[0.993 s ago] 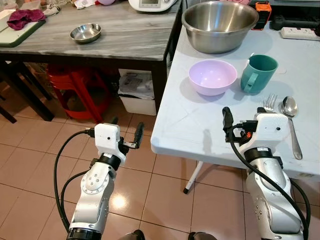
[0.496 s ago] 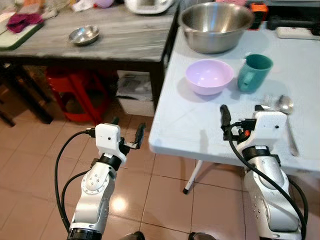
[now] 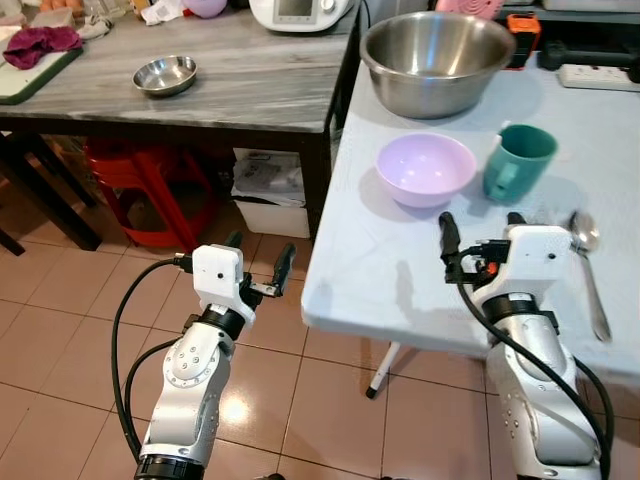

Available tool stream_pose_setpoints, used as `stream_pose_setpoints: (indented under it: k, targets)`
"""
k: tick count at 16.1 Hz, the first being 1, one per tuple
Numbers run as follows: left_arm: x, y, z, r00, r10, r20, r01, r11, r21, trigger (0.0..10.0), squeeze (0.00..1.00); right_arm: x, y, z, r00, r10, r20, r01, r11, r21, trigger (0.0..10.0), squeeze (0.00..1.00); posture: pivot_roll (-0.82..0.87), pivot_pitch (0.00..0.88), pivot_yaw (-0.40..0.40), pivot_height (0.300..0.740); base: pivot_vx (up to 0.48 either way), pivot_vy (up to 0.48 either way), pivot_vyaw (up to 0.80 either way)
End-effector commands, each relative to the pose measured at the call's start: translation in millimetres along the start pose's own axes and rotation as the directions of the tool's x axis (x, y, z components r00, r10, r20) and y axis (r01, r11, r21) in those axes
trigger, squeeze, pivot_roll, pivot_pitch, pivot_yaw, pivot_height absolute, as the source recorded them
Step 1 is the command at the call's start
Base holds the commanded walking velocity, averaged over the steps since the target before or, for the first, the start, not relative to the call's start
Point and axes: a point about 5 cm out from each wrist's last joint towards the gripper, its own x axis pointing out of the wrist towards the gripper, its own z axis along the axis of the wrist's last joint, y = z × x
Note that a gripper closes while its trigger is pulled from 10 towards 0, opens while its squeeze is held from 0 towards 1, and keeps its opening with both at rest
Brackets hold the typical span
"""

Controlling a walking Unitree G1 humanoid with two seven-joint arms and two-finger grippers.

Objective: Setting the table

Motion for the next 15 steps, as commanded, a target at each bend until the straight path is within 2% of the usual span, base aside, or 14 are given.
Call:
stream_pose_setpoints:
  k: [1,12,15]
  targets:
    - [-3.1,2.9,0.4,1.0,0.003,-0.003,-0.003,1.0,0.007,10.0,0.0,-1.7,1.0,-3.9,1.0,-0.001,-0.015,0.001,1.0,0.004,10.0,0.0,-0.19,0.149,0.096,0.74,0.292,0.0,0.0]
    - [-7.1,5.7,-1.0,1.0,0.011,-0.02,-0.011,1.0,0.019,10.0,0.0,1.4,4.4,-8.0,0.999,0.031,-0.03,-0.032,0.999,-0.021,10.0,0.0,-0.17,0.159,0.102,0.74,0.268,0.0,0.0]
    - [-7.0,5.8,-1.5,1.0,0.017,-0.021,-0.017,1.0,0.016,10.0,0.0,3.2,3.7,-8.5,0.998,0.045,-0.035,-0.046,0.999,-0.029,10.0,0.0,-0.17,0.16,0.105,0.74,0.0,0.0,0.0]
